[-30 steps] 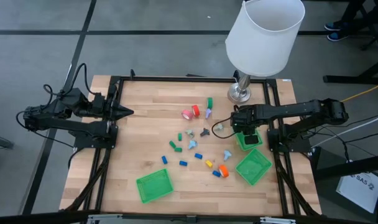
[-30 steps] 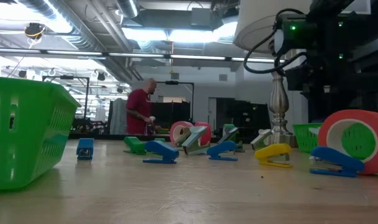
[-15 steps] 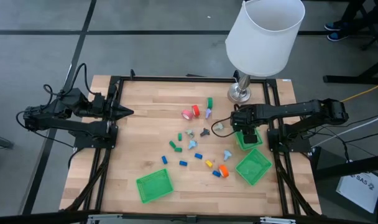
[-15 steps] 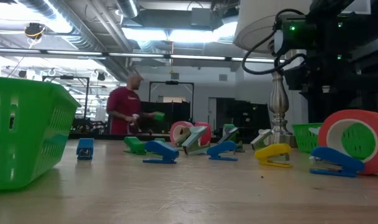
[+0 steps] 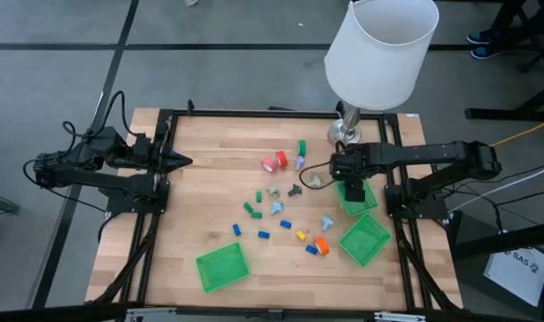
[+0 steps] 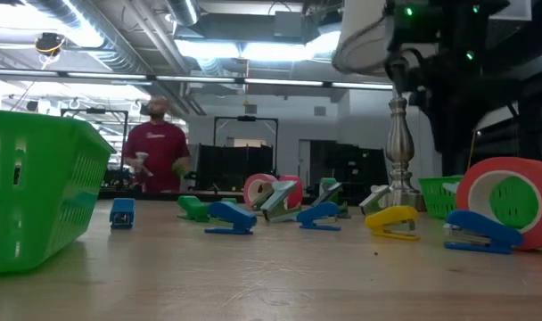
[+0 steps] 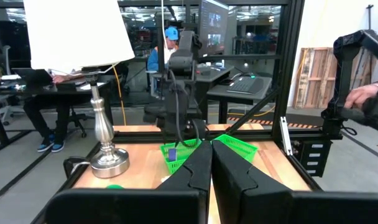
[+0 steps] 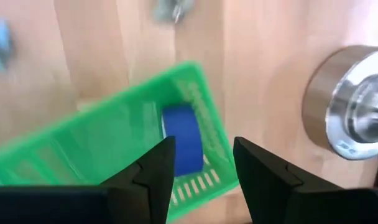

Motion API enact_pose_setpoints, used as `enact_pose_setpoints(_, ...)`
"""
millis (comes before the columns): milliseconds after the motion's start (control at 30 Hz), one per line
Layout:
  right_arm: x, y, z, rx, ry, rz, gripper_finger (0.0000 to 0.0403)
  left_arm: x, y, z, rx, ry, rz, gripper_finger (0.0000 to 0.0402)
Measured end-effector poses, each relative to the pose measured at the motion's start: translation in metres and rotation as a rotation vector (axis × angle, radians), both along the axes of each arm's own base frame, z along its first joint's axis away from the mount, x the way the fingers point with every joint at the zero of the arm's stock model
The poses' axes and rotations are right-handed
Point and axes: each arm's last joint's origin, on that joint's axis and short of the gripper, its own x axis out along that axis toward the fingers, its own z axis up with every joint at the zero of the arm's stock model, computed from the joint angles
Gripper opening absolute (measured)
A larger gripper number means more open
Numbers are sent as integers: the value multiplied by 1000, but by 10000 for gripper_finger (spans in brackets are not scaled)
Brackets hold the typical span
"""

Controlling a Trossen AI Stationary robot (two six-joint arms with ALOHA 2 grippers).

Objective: Pick and place Stapler, Stapler remover, tape
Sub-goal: Put the orange tape into the top right green bin

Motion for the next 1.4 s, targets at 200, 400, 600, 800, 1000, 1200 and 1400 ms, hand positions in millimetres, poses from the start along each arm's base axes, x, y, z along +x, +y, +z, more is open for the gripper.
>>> enact_pose_setpoints(200, 17, 9, 32, 96, -202, -223, 168, 0, 0, 0, 0, 0, 0, 7)
enact_pose_setpoints(400, 32, 27, 53, 208, -391, -375, 168, 0, 0, 0, 0, 0, 0, 6)
enact_pose_setpoints(600, 42, 47, 51, 366, -461, -548, 168, 0, 0, 0, 0, 0, 0, 8)
enact_pose_setpoints(800, 56, 75, 29, 463, -375, -664, 168, 0, 0, 0, 0, 0, 0, 6)
enact_pose_setpoints(1000, 75, 101, 4, 554, -262, -730, 168, 0, 0, 0, 0, 0, 0, 8)
enact_pose_setpoints(1200, 86, 120, -17, 573, -145, -760, 168, 0, 0, 0, 0, 0, 0, 6)
enact_pose_setpoints(1400, 85, 135, -28, 588, -65, -835, 168, 0, 0, 0, 0, 0, 0, 8)
